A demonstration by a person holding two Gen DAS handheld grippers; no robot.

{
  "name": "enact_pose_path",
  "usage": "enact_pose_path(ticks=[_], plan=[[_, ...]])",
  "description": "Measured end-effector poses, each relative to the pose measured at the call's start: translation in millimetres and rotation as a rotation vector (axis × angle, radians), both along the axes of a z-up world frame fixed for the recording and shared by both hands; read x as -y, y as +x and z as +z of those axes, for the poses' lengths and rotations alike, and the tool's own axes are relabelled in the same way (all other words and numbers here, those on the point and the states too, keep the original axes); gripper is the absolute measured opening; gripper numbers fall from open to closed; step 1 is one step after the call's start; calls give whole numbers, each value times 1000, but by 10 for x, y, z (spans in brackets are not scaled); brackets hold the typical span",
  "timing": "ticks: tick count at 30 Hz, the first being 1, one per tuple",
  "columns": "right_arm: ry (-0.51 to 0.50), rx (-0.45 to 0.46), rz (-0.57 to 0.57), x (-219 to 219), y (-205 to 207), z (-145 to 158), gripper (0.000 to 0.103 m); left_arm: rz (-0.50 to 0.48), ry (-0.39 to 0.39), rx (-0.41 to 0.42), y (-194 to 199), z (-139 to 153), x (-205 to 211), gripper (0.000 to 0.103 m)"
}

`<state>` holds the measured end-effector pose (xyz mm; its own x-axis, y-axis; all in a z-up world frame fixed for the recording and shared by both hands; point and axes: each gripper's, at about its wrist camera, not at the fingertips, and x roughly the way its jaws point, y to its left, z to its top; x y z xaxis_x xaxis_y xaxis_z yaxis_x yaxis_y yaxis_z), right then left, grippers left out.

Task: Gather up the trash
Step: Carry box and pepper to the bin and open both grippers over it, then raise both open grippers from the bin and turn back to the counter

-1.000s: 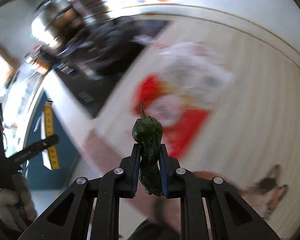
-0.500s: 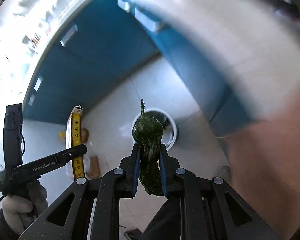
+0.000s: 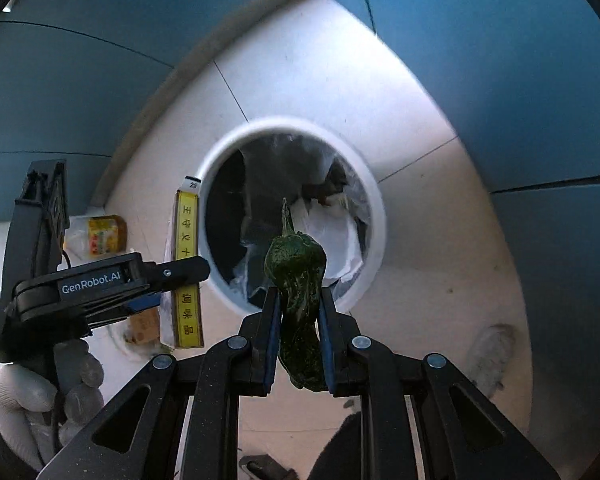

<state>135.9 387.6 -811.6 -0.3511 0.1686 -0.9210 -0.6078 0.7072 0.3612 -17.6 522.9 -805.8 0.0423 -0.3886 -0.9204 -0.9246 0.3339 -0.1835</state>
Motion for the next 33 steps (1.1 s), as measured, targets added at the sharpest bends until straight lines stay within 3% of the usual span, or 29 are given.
enact_pose_path(ticks=[5, 9, 14, 15, 16, 17, 20, 22, 25, 29, 33], plan=[[-21, 3, 16, -63, -118, -431, 19, -25, -14, 0, 4, -228, -70, 56], [-22, 1, 17, -121, -189, -575, 19, -46, -10, -4, 62, -262, -71, 57], [-34, -5, 28, -184, -190, -533, 22, -62, 13, -7, 82, -134, -128, 59], [-41, -2, 31, -194, -192, -527, 29, -65, 24, -12, 78, -99, -134, 60], [-47, -6, 37, -209, -197, -521, 42, -68, 39, -13, 89, -61, -147, 67], [-49, -5, 39, -219, -201, -500, 48, -67, 49, -12, 65, -17, -154, 81], [-58, 25, 49, -227, -194, -412, 62, -65, 90, -22, 26, 148, -180, 93], [-65, 39, 60, -230, -191, -337, 80, -62, 136, -45, -29, 285, -203, 95], [-76, 80, 90, -233, -199, -168, 97, -71, 218, -74, -131, 545, -183, 95], [-78, 143, 119, -230, -212, 154, 100, -100, 325, -123, -253, 941, -86, 95], [-77, 192, 137, -183, -218, 601, 100, -114, 384, -148, -366, 1406, 72, 95]])
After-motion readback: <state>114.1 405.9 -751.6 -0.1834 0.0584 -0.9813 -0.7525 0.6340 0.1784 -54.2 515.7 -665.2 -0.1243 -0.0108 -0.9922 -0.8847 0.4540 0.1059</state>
